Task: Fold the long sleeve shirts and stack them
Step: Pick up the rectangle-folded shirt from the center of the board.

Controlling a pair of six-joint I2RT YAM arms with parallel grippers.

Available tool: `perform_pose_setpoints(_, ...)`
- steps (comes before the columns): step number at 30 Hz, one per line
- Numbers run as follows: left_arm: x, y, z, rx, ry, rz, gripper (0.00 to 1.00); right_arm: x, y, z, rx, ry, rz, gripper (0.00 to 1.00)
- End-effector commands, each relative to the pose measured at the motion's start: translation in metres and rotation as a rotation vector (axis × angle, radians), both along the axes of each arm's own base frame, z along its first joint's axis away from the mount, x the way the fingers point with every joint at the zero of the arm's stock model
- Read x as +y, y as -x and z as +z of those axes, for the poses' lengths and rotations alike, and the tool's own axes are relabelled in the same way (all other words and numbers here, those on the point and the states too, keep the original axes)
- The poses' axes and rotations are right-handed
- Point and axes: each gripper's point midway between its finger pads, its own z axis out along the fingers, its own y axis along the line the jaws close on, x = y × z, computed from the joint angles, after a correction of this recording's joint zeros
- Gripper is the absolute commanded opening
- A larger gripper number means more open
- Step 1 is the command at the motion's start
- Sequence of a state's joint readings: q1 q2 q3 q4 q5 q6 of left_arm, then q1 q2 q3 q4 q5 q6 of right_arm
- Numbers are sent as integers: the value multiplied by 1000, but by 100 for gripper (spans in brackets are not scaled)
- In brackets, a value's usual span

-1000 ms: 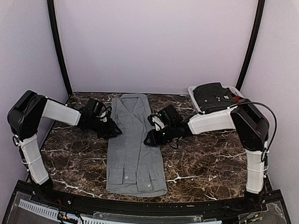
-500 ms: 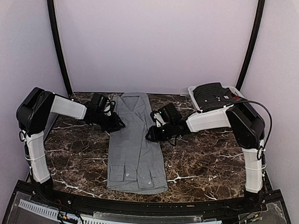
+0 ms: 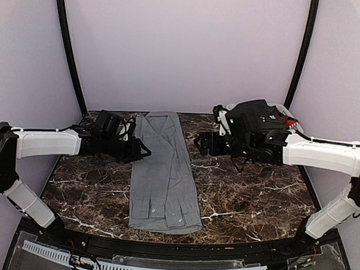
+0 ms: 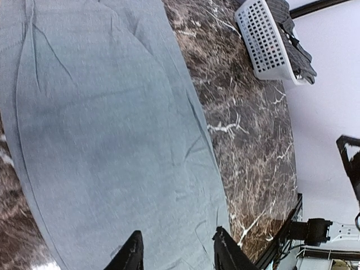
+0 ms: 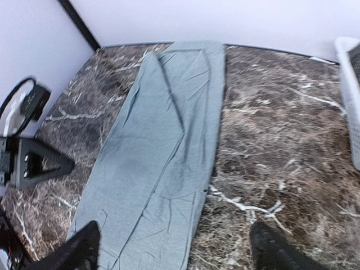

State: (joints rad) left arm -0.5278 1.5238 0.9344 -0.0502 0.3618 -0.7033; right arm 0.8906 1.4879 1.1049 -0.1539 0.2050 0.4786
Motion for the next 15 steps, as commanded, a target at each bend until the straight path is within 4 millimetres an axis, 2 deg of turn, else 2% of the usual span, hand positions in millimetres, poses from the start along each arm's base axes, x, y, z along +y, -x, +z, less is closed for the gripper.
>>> perform_pose_setpoints(1, 9, 45, -14, 66, -33, 39, 41, -56, 9, 8, -35, -32, -191, 99)
perform_pose_setpoints(2, 7, 53, -15, 70, -36, 34, 41, -63, 15, 15, -43, -61, -187, 99)
perform_pose_setpoints(6, 8, 89, -24, 103, -38, 36, 41, -68, 37, -3, 22, -95, -127, 99)
perform_pose_setpoints(11, 21, 115, -40, 171, -88, 72, 41, -56, 66, -30, 206, -198, -47, 91)
perform_pose_setpoints(15, 34, 133, -50, 200, -90, 91, 41, -50, 85, -51, 277, -134, 16, 84)
